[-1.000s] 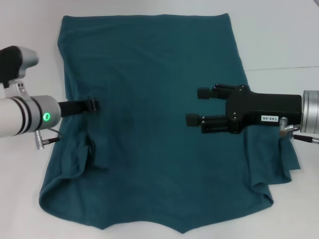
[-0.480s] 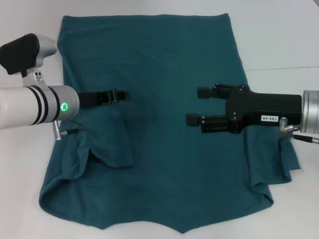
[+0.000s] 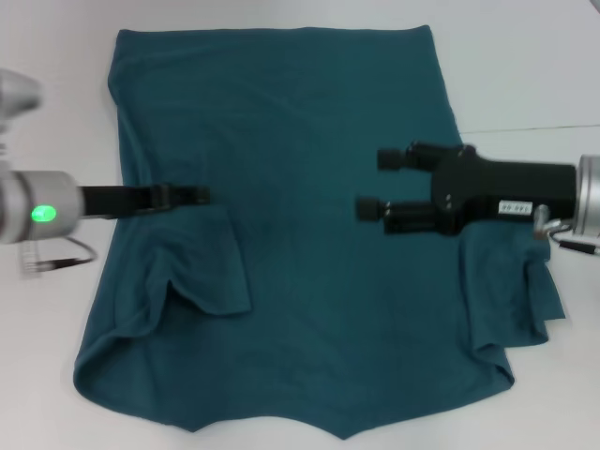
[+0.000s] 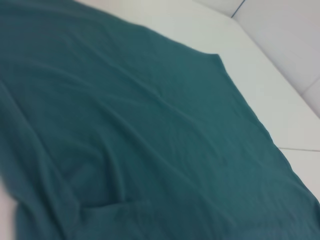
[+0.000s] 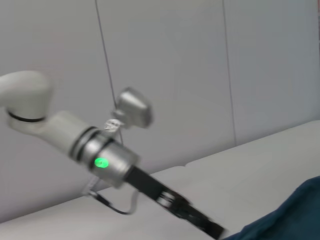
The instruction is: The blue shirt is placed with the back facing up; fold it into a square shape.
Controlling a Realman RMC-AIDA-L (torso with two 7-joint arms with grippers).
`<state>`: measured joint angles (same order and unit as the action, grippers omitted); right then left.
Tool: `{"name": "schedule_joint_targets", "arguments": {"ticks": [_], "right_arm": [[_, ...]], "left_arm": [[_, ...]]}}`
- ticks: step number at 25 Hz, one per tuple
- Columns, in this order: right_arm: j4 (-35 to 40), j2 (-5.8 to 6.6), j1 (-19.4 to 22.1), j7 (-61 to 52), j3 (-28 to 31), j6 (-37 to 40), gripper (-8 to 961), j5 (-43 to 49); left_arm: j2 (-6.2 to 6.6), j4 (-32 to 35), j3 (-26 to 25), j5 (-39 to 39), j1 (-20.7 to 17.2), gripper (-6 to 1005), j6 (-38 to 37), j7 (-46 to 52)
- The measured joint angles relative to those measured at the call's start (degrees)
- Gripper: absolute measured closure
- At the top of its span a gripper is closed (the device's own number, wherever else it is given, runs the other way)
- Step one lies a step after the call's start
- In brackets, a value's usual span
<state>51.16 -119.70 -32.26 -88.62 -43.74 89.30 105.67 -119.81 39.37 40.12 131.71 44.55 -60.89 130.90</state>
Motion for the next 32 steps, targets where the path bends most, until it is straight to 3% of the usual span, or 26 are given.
{"name": "schedule_joint_targets", "arguments": {"ticks": [9, 16, 24, 32], "right_arm": [[15.3, 0.27, -0.7, -16.3, -1.5, 0.5, 14, 6.7], [21.8, 0.48, -2.6, -28.6, -2.3, 0.6, 14, 13.3], [22.6, 0.80, -5.2, -37.7, -2.1, 1.8, 14, 15.4], [22.5, 0.74, -6.1, -39.0, -1.8, 0.6, 13, 17.0]], "left_arm": [[-0.76, 21.6, -0.4, -3.3, -15.2, 283, -18.5, -9.6], [-4.37, 34.9, -1.7, -9.6, -26.2, 286, -24.9, -22.5], [-4.69, 30.9, -3.2, -11.8, -29.2, 290, -25.3, -34.1], [-4.79, 26.1, -2.7, -12.0, -30.0, 293, -25.7, -43.9]]}}
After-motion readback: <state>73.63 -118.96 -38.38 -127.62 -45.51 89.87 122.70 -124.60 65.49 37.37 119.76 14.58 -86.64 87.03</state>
